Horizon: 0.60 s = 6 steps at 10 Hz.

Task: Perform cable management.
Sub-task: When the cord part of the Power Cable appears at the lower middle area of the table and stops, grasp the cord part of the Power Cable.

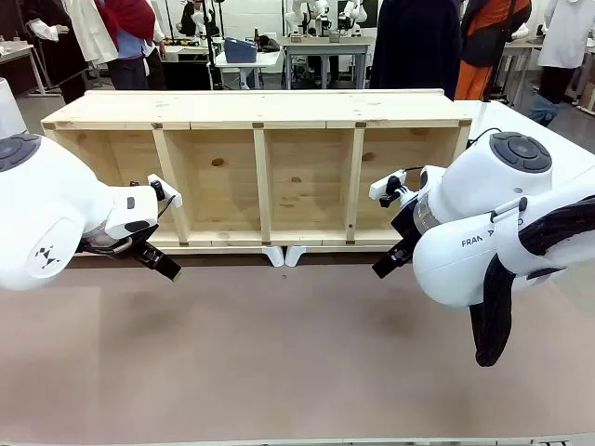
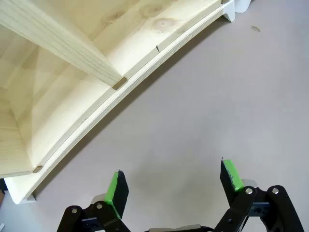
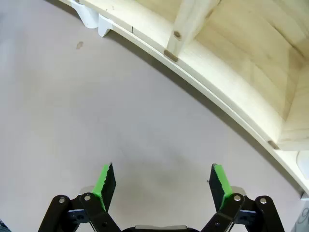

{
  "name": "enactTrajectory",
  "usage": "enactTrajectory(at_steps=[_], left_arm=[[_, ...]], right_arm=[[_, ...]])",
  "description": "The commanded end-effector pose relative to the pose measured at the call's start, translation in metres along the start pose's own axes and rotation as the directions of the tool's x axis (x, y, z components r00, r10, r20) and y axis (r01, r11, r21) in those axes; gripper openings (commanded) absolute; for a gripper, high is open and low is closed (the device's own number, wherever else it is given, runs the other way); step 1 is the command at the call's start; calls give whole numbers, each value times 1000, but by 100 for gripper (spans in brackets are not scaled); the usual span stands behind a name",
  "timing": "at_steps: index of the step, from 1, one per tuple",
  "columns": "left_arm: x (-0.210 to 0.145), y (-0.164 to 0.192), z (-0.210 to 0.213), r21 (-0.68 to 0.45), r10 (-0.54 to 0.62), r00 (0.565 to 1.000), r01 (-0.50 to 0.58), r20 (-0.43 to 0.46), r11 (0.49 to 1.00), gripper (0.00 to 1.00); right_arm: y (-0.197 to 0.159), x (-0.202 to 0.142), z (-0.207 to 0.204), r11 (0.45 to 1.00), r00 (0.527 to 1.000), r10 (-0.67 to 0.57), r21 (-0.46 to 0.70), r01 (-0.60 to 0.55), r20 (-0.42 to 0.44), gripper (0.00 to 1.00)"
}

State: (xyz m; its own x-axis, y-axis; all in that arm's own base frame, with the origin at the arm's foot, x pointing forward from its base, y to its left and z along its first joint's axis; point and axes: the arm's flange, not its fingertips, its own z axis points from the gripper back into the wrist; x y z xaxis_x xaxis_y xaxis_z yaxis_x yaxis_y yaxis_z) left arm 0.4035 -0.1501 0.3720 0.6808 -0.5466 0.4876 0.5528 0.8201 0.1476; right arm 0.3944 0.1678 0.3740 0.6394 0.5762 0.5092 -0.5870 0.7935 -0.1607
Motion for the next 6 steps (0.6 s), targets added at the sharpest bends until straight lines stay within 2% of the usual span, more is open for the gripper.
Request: enactTrajectory(at_steps=[1,6], left_arm=[[0,0,0,0,0,1000,0,0,1000,100],[0,0,0,0,0,1000,0,0,1000,100]], right_arm=[[0,0,0,1000,1000,0,0,0,0,100],[0,0,0,1000,1000,0,0,0,0,100]])
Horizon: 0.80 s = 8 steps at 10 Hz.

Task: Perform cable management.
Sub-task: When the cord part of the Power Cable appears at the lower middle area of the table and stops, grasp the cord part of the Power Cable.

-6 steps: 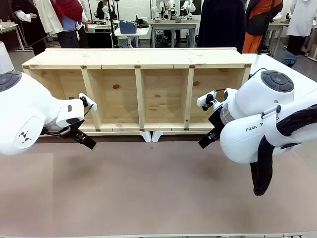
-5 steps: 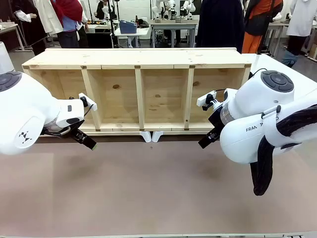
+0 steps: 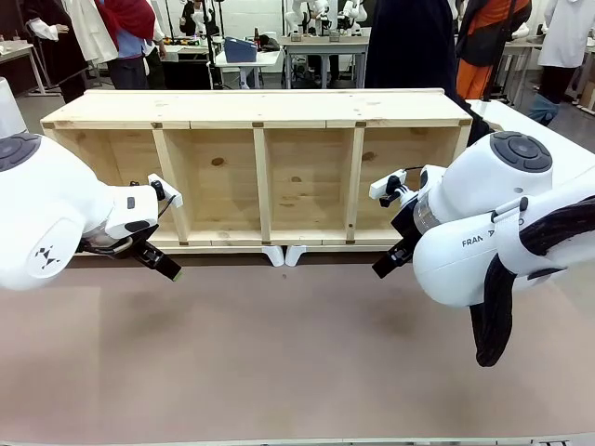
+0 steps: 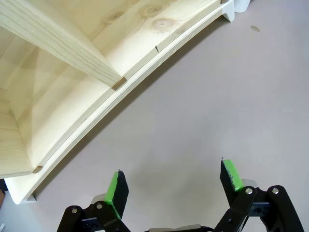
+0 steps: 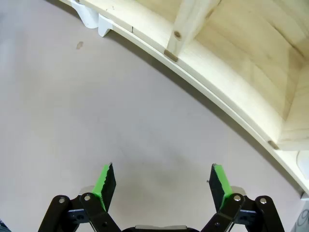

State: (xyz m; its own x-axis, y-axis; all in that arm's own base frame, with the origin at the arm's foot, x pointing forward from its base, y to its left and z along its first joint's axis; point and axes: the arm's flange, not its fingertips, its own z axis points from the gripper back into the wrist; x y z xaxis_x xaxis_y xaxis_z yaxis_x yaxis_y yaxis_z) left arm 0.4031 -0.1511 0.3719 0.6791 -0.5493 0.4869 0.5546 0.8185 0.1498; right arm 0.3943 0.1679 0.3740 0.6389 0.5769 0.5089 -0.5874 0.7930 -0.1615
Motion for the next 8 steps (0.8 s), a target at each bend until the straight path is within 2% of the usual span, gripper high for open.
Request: enactTrajectory(at_steps=[1,5,8], left_arm=[[0,1,0,-1,3,1000,-3,0,1000,100],[0,0,0,0,-1,1000,1,0,1000,100],[-8,-7,17,-18,-33,999,33,-29,999,100]], right_arm=[[0,0,0,1000,1000,-1,0,1,0,100],[0,0,0,1000,1000,0,0,0,0,100],[1,-9,18,1000,998,-23,-17,22,-52,100]])
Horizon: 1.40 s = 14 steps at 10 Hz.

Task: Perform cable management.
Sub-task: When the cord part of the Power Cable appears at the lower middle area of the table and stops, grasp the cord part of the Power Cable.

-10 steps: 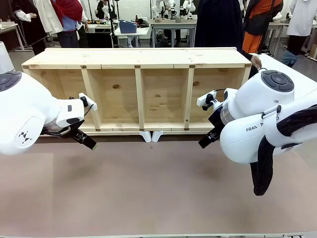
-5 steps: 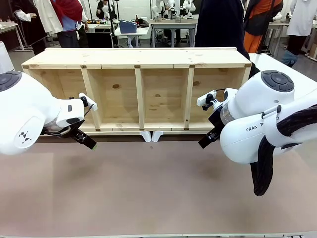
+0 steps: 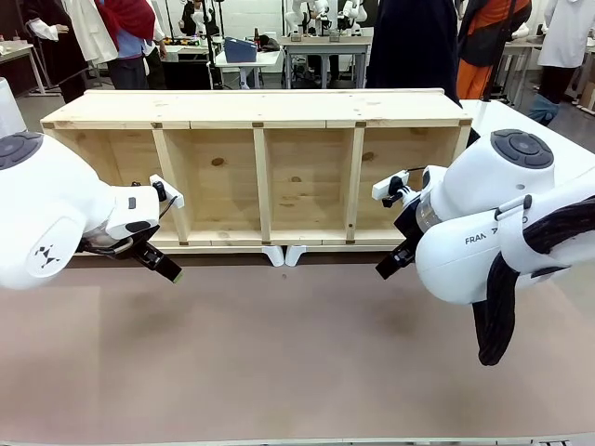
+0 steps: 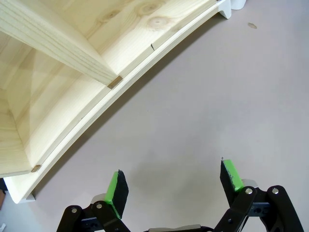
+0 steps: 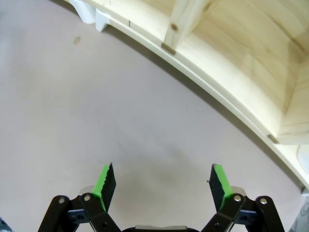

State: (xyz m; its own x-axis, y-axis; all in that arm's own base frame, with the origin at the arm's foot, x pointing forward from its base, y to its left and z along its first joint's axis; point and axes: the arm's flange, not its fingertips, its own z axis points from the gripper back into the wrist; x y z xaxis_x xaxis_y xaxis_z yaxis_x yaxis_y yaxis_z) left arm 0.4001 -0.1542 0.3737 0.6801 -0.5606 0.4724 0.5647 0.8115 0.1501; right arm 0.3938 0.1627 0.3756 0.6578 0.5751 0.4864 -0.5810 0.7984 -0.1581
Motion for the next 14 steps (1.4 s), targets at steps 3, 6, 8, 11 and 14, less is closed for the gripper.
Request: enactTrajectory(at_steps=[3,6,8,11,14], left_arm=[[-24,-14,47,-7,-56,998,56,-6,998,100],[-48,-17,89,25,-54,998,53,36,998,100],[-74,-17,128,53,-49,991,42,124,998,100],[-108,-18,169,75,-60,974,44,221,996,100],[-143,-21,201,125,-36,964,3,263,992,100]], right_arm=[[3,-23,56,1000,1000,-22,-23,21,-18,100],[2,-40,91,998,1000,-24,-49,24,-2,100],[-2,-60,122,996,998,-43,-81,46,38,100],[-11,-99,164,988,986,-92,-113,108,141,100],[-12,-130,192,977,972,-141,-135,167,188,100]])
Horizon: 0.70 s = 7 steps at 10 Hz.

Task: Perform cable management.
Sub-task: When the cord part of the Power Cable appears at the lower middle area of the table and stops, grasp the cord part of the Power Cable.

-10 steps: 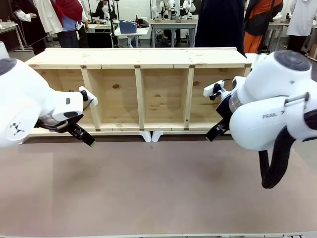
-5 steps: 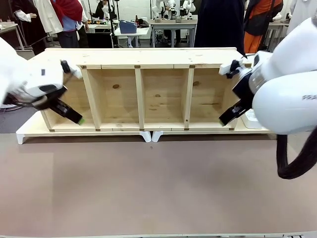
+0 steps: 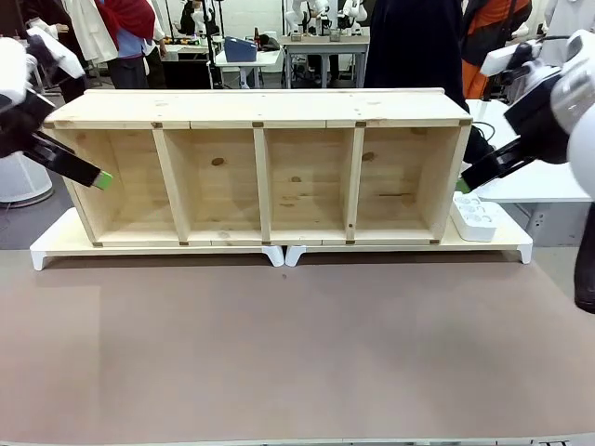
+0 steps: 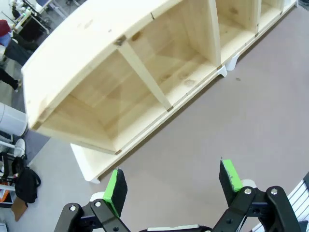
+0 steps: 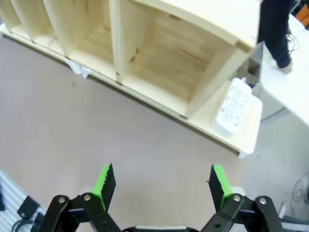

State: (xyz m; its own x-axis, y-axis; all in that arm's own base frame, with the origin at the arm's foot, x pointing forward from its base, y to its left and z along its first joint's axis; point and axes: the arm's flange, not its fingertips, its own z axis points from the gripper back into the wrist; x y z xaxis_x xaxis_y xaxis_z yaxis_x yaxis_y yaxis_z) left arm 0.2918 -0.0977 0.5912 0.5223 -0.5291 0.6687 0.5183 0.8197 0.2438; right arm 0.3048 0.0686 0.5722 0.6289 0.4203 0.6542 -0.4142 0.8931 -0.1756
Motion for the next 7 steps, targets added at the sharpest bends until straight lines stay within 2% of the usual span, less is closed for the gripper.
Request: enactTrajectory(at_steps=[1,3,7], left_arm=[[-154,-42,-1,38,17,1000,-17,10,999,100],[-170,-40,10,67,54,998,-54,-9,996,100],[-190,-30,-6,46,109,992,-107,-58,993,100]], right_arm=[[28,-129,-3,999,1000,-15,-30,15,7,100],[29,-142,7,999,999,-30,-35,31,16,100],[30,-150,6,999,998,-44,-18,45,38,100]])
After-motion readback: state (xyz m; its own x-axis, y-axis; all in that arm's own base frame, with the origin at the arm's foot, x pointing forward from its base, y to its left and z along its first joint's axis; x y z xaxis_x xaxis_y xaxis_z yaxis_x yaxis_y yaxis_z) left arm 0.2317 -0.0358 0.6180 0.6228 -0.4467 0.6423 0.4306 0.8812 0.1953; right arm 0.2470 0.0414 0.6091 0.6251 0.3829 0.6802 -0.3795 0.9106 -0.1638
